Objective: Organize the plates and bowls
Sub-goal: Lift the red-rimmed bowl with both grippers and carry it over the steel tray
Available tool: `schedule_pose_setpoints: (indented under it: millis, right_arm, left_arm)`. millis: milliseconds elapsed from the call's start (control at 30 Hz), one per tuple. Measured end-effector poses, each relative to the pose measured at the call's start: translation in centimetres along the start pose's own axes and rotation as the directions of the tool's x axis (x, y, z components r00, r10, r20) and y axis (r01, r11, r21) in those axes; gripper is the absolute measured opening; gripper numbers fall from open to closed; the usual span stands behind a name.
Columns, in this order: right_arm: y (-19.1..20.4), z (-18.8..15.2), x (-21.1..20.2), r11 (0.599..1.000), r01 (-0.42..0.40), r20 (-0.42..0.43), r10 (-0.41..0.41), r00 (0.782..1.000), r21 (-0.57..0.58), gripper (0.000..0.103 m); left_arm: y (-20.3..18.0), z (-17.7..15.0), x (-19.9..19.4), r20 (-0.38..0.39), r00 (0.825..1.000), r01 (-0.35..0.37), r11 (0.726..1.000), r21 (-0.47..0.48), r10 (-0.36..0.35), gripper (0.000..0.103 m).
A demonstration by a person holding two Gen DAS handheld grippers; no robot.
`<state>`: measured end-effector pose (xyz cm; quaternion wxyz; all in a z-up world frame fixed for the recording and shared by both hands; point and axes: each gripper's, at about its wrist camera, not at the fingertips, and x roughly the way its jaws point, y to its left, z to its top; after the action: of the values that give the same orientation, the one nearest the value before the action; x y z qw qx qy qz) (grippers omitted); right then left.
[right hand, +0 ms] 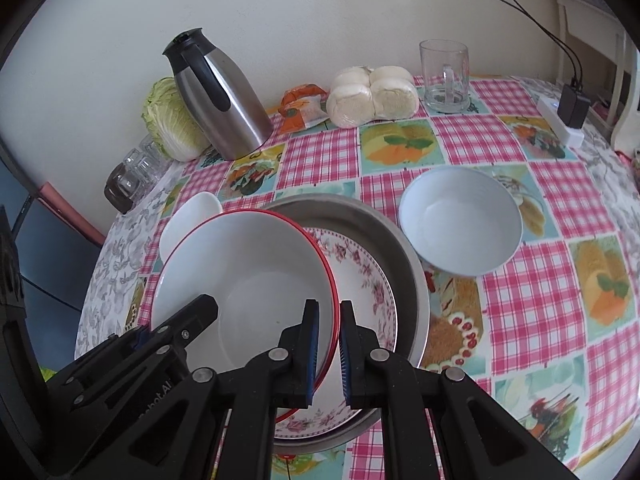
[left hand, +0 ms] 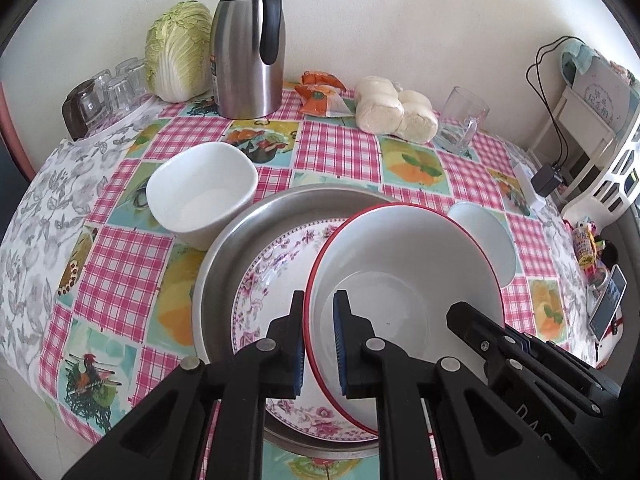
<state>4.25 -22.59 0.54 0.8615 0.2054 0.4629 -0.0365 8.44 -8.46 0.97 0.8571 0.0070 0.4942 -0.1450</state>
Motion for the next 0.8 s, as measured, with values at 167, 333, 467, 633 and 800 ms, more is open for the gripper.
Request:
schedule_pose_setpoints:
  millis: [167,333,467,633,800]
  right_arm:
    - [-0.7,-0.7,0.1,1.000,0.006,0.015,-0.006,1.000,0.014,0.011]
    - [-1.4,-0.5,0.3,1.000,0.005,0.022,-0.006,1.000,0.024,0.011]
    - [-1.8,-0.5,0.5,0.999,-0.012,0.017,0.011,1.000,0.040,0.011]
    - [-1.6,-0.4,0.9,0.999,-0.017,0.016,0.016,1.000,0.034,0.012]
    - [-1.2,-0.3,1.7,0.999,-0.027,-0.011,0.028,1.000,0.032,0.012]
  left_arm:
    - [-0.8,-0.1,0.5,-0.014,1.000,0.000,1.000,0.028,0.001,0.011]
    - [-1.0,0.1,1.3,-0.039,0.999,0.009,1.000,0.029,-0.008,0.011]
    - [-1.1,0.3,1.6,-0.046,0.999,0.006,1.000,0.019,-0.005,0.011]
    - [-0.5,0.6,1.9,-0.053,0.999,0.007,1.000,-0.004,-0.007,0.012]
    - [0.0,0.5,2.4,-0.078,0.997,-0.013,1.000,-0.022,0.011,0.015]
